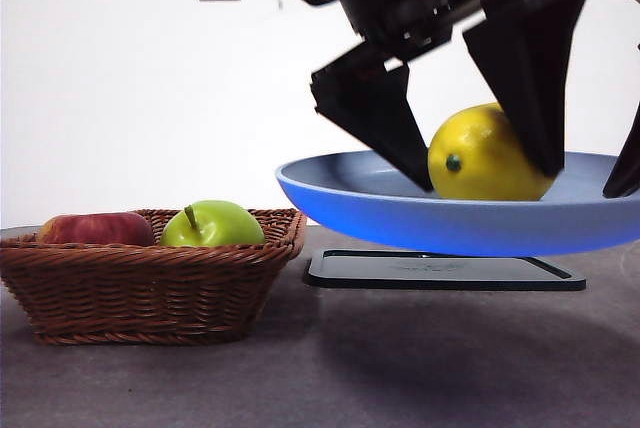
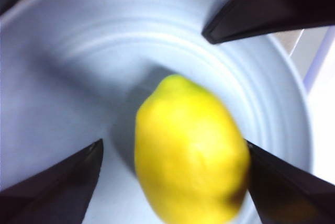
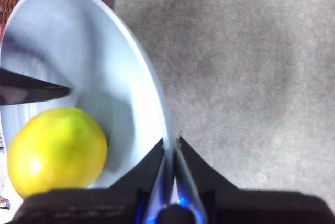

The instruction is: Take the lemon from the basket,put the lemon in the plate,hand out the plate

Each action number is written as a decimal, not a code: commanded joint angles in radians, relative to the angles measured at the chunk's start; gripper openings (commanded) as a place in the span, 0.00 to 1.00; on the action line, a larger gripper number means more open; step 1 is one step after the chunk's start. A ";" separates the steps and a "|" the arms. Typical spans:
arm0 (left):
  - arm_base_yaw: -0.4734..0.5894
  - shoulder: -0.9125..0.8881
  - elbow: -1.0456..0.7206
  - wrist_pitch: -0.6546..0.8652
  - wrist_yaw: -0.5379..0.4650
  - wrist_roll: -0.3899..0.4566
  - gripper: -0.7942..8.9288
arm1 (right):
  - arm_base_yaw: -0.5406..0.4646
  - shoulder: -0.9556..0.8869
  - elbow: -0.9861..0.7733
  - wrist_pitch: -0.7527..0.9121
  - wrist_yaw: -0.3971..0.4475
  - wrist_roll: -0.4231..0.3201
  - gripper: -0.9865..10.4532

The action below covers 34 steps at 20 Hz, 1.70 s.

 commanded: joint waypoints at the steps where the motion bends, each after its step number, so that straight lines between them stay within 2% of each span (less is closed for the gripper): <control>1: -0.003 -0.051 0.020 -0.011 -0.002 0.005 0.54 | 0.002 0.005 0.019 0.012 -0.013 0.023 0.09; 6: 0.041 -0.206 0.022 -0.090 -0.002 0.014 0.54 | -0.034 0.027 0.022 0.014 -0.013 0.082 0.09; 12: 0.106 -0.370 0.022 -0.153 -0.003 0.017 0.53 | -0.097 0.157 0.108 0.054 -0.011 0.073 0.09; 18: 0.145 -0.505 0.022 -0.243 -0.003 0.016 0.53 | -0.166 0.469 0.365 0.100 -0.006 0.047 0.09; 26: 0.145 -0.530 0.022 -0.269 -0.003 0.016 0.53 | -0.202 0.881 0.721 0.127 0.021 0.057 0.09; 34: 0.145 -0.529 0.022 -0.235 -0.003 0.016 0.53 | -0.203 1.012 0.774 0.138 0.043 0.056 0.09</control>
